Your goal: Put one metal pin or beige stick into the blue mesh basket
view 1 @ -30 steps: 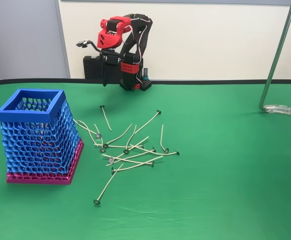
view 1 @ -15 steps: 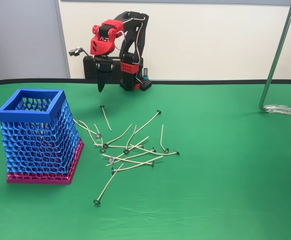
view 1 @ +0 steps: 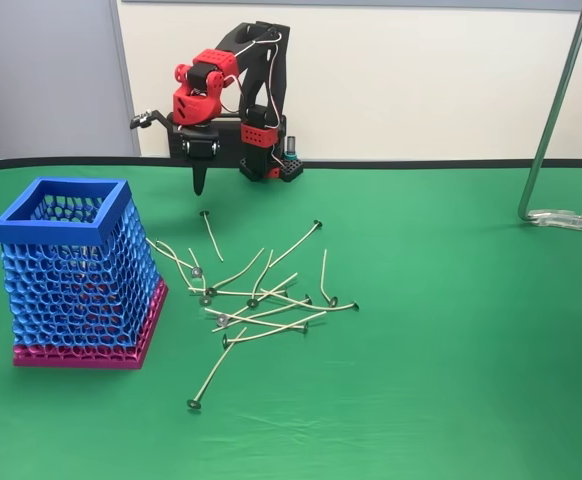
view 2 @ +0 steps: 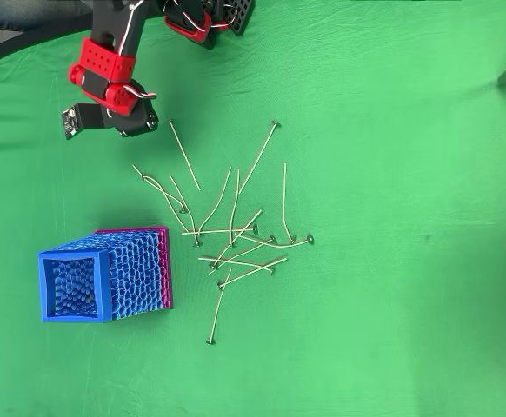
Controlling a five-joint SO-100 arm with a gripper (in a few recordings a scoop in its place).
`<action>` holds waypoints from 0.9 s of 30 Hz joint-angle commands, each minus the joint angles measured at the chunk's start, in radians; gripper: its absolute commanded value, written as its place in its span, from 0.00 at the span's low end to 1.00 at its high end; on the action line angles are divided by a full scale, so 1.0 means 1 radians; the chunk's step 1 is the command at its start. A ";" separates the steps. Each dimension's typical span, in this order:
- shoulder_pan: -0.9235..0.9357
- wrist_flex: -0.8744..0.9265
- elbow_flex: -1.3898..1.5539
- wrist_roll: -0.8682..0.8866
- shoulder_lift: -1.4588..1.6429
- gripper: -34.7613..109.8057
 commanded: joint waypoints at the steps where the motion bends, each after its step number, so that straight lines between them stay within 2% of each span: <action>1: -0.009 -0.005 -0.044 0.014 -0.012 0.25; 5: -0.012 -0.035 -0.012 0.017 -0.025 0.25; 13: -0.012 -0.074 0.054 0.026 -0.025 0.34; 27: -0.006 -0.095 0.103 0.031 -0.043 0.33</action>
